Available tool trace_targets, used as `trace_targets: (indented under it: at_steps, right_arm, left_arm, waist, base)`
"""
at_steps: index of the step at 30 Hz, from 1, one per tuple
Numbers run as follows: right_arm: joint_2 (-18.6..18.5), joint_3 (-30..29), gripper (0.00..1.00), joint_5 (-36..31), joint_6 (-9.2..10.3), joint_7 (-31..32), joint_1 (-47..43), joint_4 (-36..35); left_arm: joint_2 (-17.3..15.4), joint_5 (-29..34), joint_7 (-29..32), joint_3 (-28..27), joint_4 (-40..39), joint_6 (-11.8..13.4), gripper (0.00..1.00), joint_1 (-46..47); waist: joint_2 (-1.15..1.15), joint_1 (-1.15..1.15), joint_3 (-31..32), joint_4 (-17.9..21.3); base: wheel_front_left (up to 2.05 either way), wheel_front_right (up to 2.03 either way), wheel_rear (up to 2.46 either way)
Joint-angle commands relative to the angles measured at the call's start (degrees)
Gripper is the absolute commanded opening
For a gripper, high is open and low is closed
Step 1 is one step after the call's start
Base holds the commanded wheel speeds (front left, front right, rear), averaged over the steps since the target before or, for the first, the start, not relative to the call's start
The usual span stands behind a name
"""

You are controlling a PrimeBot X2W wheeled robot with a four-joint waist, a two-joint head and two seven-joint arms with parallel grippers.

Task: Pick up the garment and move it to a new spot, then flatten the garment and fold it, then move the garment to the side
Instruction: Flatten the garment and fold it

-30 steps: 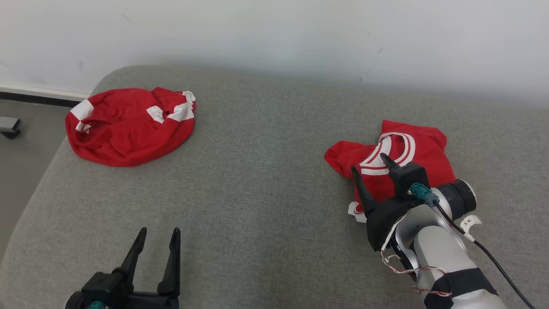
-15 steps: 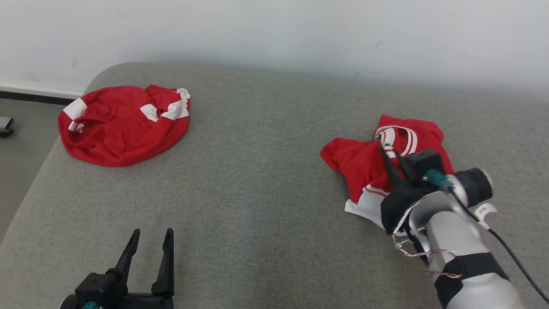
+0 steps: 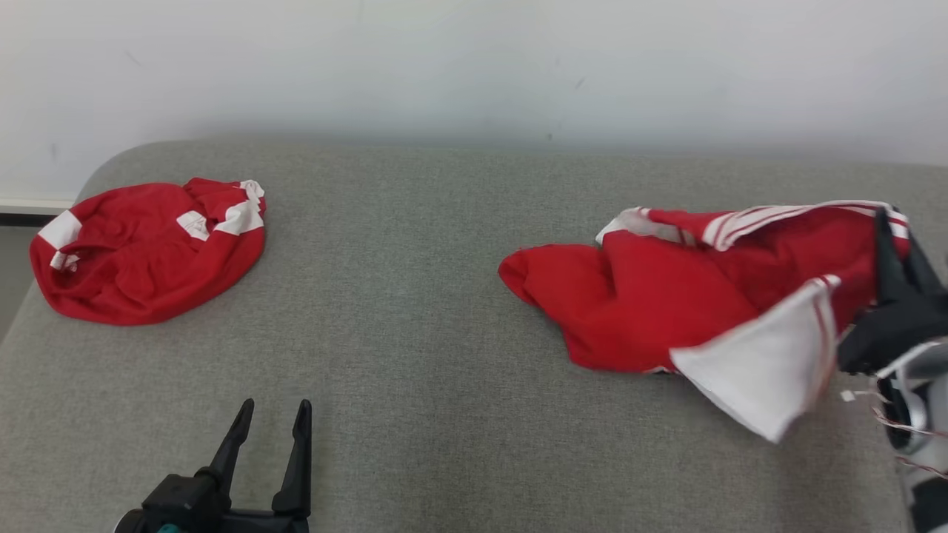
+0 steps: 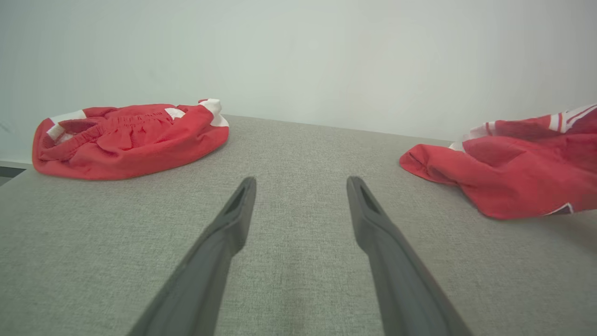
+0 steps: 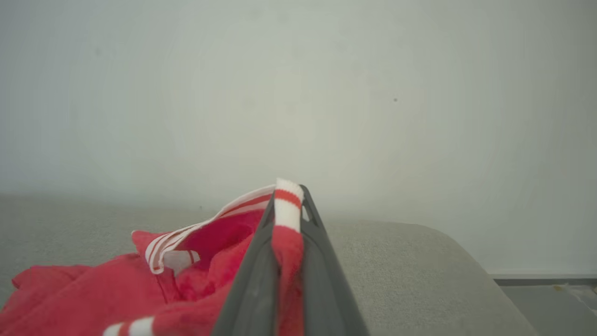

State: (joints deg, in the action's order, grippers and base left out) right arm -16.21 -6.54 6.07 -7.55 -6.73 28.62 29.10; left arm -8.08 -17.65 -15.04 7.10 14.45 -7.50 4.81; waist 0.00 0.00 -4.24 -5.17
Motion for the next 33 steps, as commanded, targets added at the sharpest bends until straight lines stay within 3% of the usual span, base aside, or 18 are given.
trace_targets:
  at_steps: [1, 8, 21, 22, 23, 33]
  right_arm:
    - [-0.86, -1.90, 0.00, 1.50, 0.13, 0.80, -1.82, -1.65]
    - [-2.59, -9.97, 0.00, 4.09, 0.12, 5.91, -9.07, -4.06]
    - [-1.36, -10.40, 0.00, 4.19, 0.13, 4.70, -11.83, -3.92]
    - [-1.59, -10.65, 0.67, 3.37, 0.13, 4.11, -11.65, -4.30]
    - [-1.77, -10.63, 1.00, 2.30, 0.13, 3.79, -11.64, -4.40]
    - [1.60, -9.36, 1.00, 0.24, 0.13, -3.46, -13.15, -10.67]
  left_arm:
    - [-0.08, -0.04, -0.21, 0.13, -0.01, 0.05, 1.00, 0.13]
    - [-0.12, -0.93, -0.21, 0.84, 0.56, 0.05, 1.00, 0.17]
    - [-0.12, -0.68, -0.22, 0.35, 1.07, 0.05, 1.00, -0.63]
    - [-0.15, -0.60, -0.22, 0.30, 1.03, 0.05, 1.00, -0.66]
    - [-0.17, -0.54, -0.22, 0.29, 1.00, 0.04, 1.00, -0.67]
    - [-0.04, -0.07, -0.22, -0.74, 1.13, 0.04, 1.00, -1.50]
  waist:
    - [0.00, 0.00, 0.01, 0.29]
    - [0.00, 0.00, -0.12, -0.21]
    - [0.00, 0.00, 0.85, -0.49]
    - [0.00, 0.00, 0.88, -0.44]
    - [0.00, 0.00, 0.89, -0.40]
    - [0.00, 0.00, 1.67, 0.52]
  base:
    - [0.00, 0.00, 0.00]
    - [0.00, 0.00, 0.00]
    - [0.00, 0.00, 0.00]
    - [0.00, 0.00, 0.00]
    - [0.00, 0.00, 0.00]
    - [0.00, 0.00, 0.00]
